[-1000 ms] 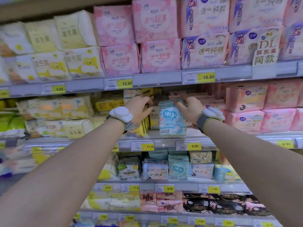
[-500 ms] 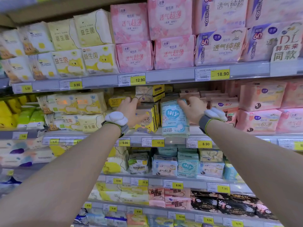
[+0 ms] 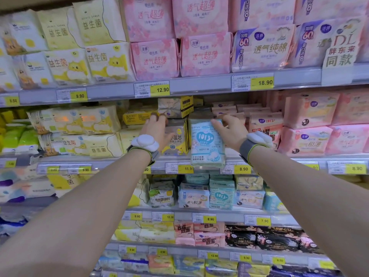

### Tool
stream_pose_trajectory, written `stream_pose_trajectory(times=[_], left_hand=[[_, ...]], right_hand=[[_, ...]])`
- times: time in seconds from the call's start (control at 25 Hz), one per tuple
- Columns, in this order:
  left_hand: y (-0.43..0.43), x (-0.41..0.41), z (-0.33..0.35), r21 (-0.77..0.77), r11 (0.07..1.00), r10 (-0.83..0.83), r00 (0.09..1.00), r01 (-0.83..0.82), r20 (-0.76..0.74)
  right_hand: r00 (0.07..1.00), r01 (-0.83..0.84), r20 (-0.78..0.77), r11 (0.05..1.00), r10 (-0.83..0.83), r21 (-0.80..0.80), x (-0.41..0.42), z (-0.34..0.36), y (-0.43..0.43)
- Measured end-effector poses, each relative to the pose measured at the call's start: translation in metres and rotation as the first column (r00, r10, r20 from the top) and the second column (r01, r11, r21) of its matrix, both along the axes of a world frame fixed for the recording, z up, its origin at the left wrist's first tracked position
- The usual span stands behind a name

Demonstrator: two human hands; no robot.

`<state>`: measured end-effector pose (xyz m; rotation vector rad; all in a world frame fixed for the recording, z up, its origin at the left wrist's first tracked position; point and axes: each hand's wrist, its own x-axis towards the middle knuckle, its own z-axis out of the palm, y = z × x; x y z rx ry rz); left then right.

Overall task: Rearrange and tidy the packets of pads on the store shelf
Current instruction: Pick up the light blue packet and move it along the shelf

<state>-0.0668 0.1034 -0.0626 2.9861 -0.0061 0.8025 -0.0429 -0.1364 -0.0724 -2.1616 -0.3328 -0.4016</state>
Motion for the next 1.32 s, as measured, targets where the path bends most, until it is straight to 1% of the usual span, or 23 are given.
stream_pose_trajectory(times=[0.12, 0.2, 0.28, 0.32, 0.4, 0.48, 0.64, 0.72, 0.84, 0.96, 1.12, 1.24, 1.32], left_hand=[[-0.004, 0.000, 0.002, 0.038, 0.999, 0.008, 1.000, -0.008, 0.000], [-0.003, -0.002, 0.002, 0.092, 0.996, 0.013, 1.000, -0.014, 0.013], [-0.003, -0.004, 0.001, 0.132, 0.991, 0.004, 0.998, -0.012, 0.060], [-0.004, -0.006, 0.000, 0.129, 0.992, -0.023, 0.995, 0.011, 0.096], [-0.006, -0.012, -0.002, 0.064, 0.990, -0.129, 0.983, 0.122, 0.132], [-0.011, -0.018, -0.003, -0.027, 0.975, -0.219, 0.973, 0.222, 0.078], [-0.017, -0.025, -0.014, -0.090, 0.967, -0.251, 0.957, 0.240, -0.142], [-0.018, -0.029, -0.022, -0.125, 0.962, -0.265, 0.940, 0.243, -0.216], [-0.019, -0.040, -0.035, -0.195, 0.950, -0.288, 0.928, 0.245, -0.235], [-0.021, -0.049, -0.048, -0.321, 0.924, -0.305, 0.905, 0.206, -0.296], [-0.028, -0.053, -0.060, -0.356, 0.917, -0.300, 0.897, 0.178, -0.324], [-0.034, -0.052, -0.067, -0.454, 0.872, -0.363, 0.863, 0.182, -0.351], [-0.035, -0.049, -0.071, -0.475, 0.856, -0.401, 0.842, 0.204, -0.360]], right_hand=[[0.999, -0.038, 0.025, 0.999, 0.039, -0.008, -0.004, -0.004, 0.000], [0.998, -0.056, 0.030, 0.998, 0.057, -0.019, -0.006, -0.007, 0.001], [0.997, -0.068, 0.029, 0.998, 0.068, -0.008, -0.006, -0.010, 0.000], [0.997, -0.075, 0.031, 0.997, 0.075, -0.003, -0.006, -0.012, 0.001], [0.996, -0.089, 0.022, 0.996, 0.088, 0.015, -0.005, -0.016, 0.001], [0.996, -0.086, 0.014, 0.996, 0.085, 0.029, -0.005, -0.019, 0.002], [0.996, -0.087, 0.000, 0.996, 0.087, 0.034, -0.008, -0.024, 0.003], [0.996, -0.088, -0.013, 0.995, 0.089, 0.045, -0.011, -0.027, 0.003], [0.997, -0.083, 0.007, 0.996, 0.082, 0.043, -0.014, -0.033, 0.003], [0.996, -0.088, -0.016, 0.994, 0.089, 0.058, -0.024, -0.042, 0.001], [0.996, -0.087, 0.008, 0.993, 0.086, 0.083, -0.033, -0.055, -0.004], [0.997, -0.068, 0.041, 0.997, 0.067, 0.025, -0.035, -0.066, -0.006], [0.996, -0.062, 0.061, 0.998, 0.062, -0.006, -0.037, -0.072, -0.007]])
